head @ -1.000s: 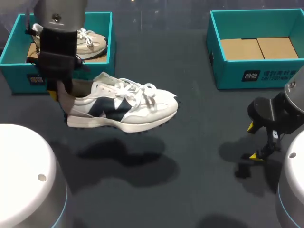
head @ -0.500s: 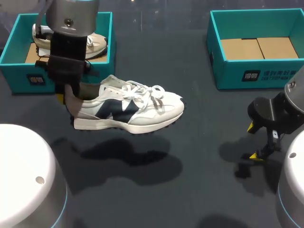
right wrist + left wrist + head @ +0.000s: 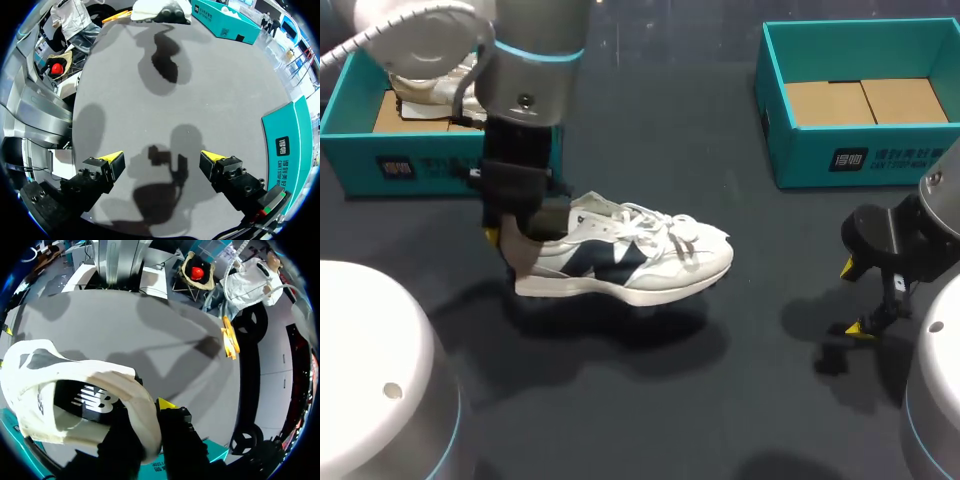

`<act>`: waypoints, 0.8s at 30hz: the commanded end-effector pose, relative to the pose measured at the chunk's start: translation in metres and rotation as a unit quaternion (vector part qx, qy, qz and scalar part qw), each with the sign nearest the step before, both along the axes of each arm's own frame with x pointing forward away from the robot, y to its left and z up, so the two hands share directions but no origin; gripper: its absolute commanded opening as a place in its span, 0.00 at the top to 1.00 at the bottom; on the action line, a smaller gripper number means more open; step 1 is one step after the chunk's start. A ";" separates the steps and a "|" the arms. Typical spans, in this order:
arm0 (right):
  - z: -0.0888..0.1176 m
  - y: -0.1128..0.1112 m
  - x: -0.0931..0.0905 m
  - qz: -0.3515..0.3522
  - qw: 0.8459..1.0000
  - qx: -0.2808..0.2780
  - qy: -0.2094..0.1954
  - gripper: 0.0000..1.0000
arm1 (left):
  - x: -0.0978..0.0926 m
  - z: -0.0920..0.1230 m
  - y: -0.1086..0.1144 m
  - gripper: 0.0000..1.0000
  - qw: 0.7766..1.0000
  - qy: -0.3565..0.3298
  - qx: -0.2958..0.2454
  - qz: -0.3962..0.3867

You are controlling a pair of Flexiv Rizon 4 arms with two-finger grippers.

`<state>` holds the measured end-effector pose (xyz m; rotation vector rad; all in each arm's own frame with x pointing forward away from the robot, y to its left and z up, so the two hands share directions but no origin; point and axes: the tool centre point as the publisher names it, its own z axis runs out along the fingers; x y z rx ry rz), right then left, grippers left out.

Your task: Take the shoe out of the shoebox, open the shoe tongue, remove and reinsert the insole, then place the shoe into the shoebox

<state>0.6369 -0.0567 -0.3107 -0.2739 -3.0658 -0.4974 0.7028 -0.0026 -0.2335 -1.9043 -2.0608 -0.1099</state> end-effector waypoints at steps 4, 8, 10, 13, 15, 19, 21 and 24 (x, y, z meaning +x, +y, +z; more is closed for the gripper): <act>0.000 0.000 -0.002 0.000 1.000 -0.001 -0.001 0.00 | 0.001 -0.020 -0.035 1.00 1.000 -0.006 0.022 -0.007; 0.000 0.000 -0.002 0.000 1.000 -0.001 -0.001 0.00 | 0.002 -0.029 -0.042 1.00 1.000 -0.012 0.027 -0.009; 0.000 0.000 -0.002 0.000 1.000 -0.001 -0.001 0.00 | 0.002 -0.032 -0.045 1.00 0.999 -0.012 0.029 -0.011; 0.000 0.000 -0.002 0.000 1.000 -0.001 -0.001 0.00 | 0.002 -0.037 -0.049 1.00 0.999 -0.014 0.031 -0.013; 0.000 0.000 -0.002 0.000 1.000 -0.001 -0.001 0.00 | 0.002 -0.040 -0.051 1.00 0.999 -0.016 0.033 -0.014; 0.000 0.000 -0.002 0.000 1.000 -0.001 -0.001 0.00 | 0.002 -0.047 -0.055 1.00 0.999 -0.022 0.039 -0.013; 0.000 0.000 -0.002 0.000 1.000 -0.001 -0.001 0.00 | 0.002 -0.050 -0.057 1.00 0.999 -0.023 0.041 -0.013; 0.000 0.000 -0.002 0.000 1.000 -0.001 -0.001 0.00 | 0.003 -0.056 -0.060 1.00 0.999 -0.025 0.041 -0.015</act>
